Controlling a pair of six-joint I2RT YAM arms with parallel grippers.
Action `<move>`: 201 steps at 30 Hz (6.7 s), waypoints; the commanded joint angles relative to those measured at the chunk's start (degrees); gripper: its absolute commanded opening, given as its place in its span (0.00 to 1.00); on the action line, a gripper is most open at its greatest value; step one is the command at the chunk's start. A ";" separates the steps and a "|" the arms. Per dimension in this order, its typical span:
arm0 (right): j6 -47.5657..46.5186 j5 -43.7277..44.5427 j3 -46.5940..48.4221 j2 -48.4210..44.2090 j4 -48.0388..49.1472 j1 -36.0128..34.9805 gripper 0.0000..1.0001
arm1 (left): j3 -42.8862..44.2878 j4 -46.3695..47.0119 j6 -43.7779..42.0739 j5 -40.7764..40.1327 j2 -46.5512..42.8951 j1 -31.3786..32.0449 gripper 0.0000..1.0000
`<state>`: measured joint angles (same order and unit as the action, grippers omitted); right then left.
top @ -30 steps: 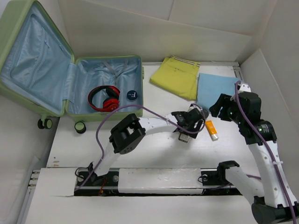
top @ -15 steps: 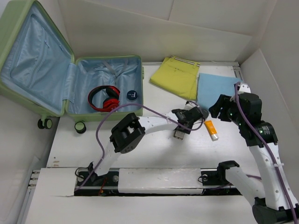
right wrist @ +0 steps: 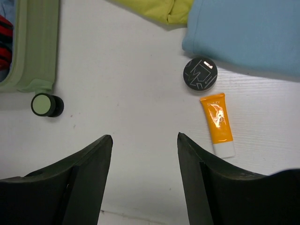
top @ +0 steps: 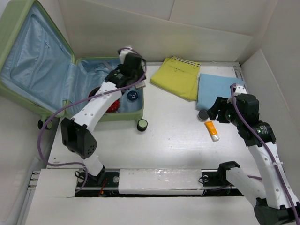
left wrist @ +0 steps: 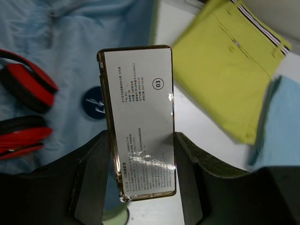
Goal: Pack the luggage
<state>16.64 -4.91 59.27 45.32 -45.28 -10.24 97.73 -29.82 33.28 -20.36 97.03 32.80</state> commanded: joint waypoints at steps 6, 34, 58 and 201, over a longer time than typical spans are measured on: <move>-0.74 0.68 -3.63 4.33 5.20 -0.57 0.64 | -9.58 3.63 -2.25 3.40 2.63 -16.18 0.10; 5.59 5.60 -5.31 42.39 30.60 5.32 0.88 | -16.86 8.20 -5.86 11.74 -12.39 -3.36 0.84; 14.46 15.11 -5.22 38.02 24.89 -7.94 0.47 | -16.89 7.15 -5.77 16.14 -22.68 -0.72 0.84; 14.90 7.18 4.82 21.48 12.92 10.58 0.77 | -15.81 13.11 -4.54 15.34 -10.90 5.16 0.84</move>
<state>28.42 0.51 66.39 66.19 -37.56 -3.60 83.68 -19.57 28.08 -9.37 87.46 35.29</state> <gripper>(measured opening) 0.770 0.840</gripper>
